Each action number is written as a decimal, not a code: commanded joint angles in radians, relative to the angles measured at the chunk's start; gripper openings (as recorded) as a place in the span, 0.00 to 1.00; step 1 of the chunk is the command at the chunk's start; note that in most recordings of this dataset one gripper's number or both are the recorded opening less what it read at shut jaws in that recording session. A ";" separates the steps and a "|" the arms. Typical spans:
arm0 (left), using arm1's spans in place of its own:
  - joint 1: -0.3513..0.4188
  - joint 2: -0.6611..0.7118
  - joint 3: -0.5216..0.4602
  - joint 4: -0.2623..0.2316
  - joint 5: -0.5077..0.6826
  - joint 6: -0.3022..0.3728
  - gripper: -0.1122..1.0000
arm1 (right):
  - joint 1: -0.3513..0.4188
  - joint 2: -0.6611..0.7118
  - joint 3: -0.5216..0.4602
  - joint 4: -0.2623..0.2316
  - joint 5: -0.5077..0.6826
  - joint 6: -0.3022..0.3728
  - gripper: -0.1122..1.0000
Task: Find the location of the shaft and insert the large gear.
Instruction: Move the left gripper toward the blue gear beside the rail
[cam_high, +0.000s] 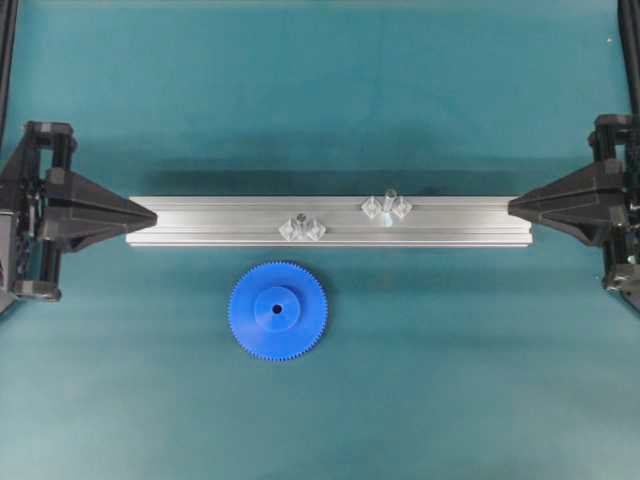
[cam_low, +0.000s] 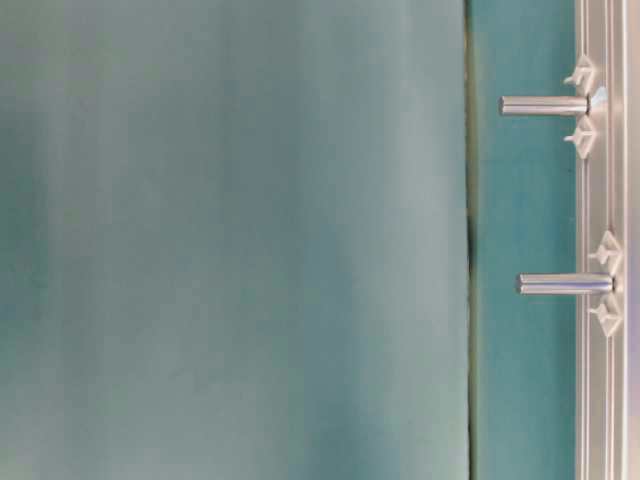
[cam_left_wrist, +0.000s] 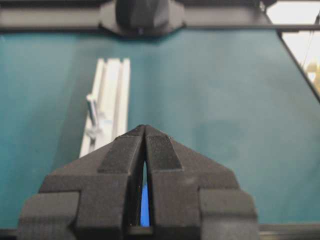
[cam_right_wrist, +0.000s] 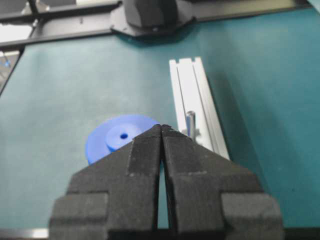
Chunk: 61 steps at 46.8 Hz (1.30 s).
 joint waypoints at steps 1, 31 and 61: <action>-0.008 0.026 -0.048 0.003 0.046 0.000 0.11 | -0.003 0.011 -0.012 0.002 0.014 0.009 0.11; -0.052 0.253 -0.150 0.003 0.106 -0.006 0.11 | -0.015 0.012 -0.015 0.002 0.112 0.011 0.11; -0.081 0.419 -0.265 0.003 0.215 -0.041 0.11 | -0.023 0.063 -0.015 0.002 0.141 0.011 0.11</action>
